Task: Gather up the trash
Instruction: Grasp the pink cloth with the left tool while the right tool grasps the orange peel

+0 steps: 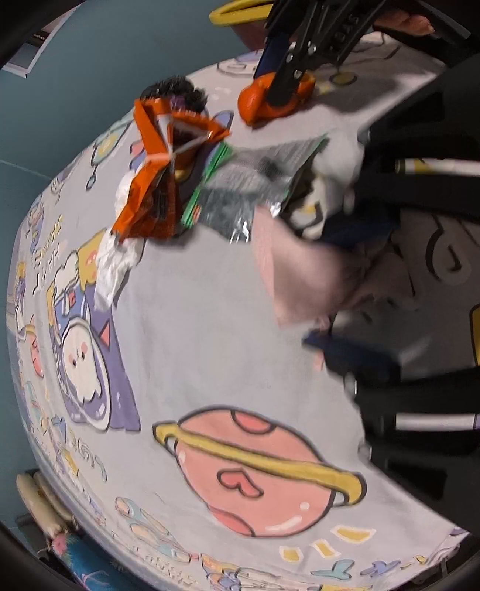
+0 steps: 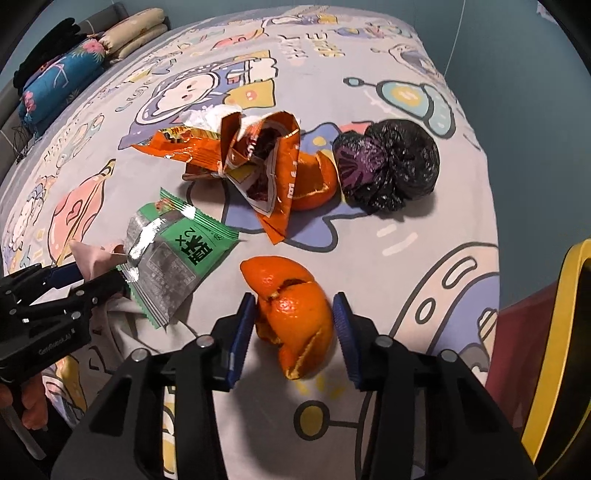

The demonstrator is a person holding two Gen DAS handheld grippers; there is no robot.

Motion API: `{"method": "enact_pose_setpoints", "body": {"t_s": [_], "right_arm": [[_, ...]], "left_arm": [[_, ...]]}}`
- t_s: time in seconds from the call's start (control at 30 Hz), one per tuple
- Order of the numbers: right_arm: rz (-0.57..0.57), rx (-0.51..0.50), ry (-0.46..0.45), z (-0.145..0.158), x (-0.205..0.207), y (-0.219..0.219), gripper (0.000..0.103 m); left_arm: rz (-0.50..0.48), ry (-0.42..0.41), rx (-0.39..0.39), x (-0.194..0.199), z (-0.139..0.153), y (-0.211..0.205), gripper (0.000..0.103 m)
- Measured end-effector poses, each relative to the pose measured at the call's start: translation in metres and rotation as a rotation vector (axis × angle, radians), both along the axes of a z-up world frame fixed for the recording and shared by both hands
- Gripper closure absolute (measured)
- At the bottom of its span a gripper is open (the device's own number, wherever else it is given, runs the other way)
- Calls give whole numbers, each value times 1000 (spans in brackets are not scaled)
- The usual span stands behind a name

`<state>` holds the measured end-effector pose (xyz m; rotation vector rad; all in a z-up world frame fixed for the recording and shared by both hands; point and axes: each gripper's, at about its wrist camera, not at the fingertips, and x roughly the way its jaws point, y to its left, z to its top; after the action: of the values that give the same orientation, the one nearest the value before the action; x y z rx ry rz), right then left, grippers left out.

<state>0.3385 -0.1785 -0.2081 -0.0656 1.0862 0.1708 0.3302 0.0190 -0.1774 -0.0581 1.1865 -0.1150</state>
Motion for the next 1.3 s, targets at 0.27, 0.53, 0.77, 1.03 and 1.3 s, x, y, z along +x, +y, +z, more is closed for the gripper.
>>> {"method": "enact_pose_setpoints", "body": {"t_s": [0.27, 0.53, 0.77, 1.03, 1.3], "right_arm": [[6, 7, -31, 4, -4, 0, 72], [7, 37, -35, 6, -4, -3, 75], [4, 70, -29, 11, 6, -2, 75], [27, 72, -24, 15, 35, 15, 75], [71, 39, -53, 17, 75, 47, 75]], "left_arm": [[-17, -14, 22, -5, 3, -8, 87], [7, 4, 6, -10, 7, -1, 91], [32, 1, 6, -10, 11, 10, 91], [68, -20, -28, -7, 20, 28, 91], [127, -38, -130, -3, 25, 55, 91]]}}
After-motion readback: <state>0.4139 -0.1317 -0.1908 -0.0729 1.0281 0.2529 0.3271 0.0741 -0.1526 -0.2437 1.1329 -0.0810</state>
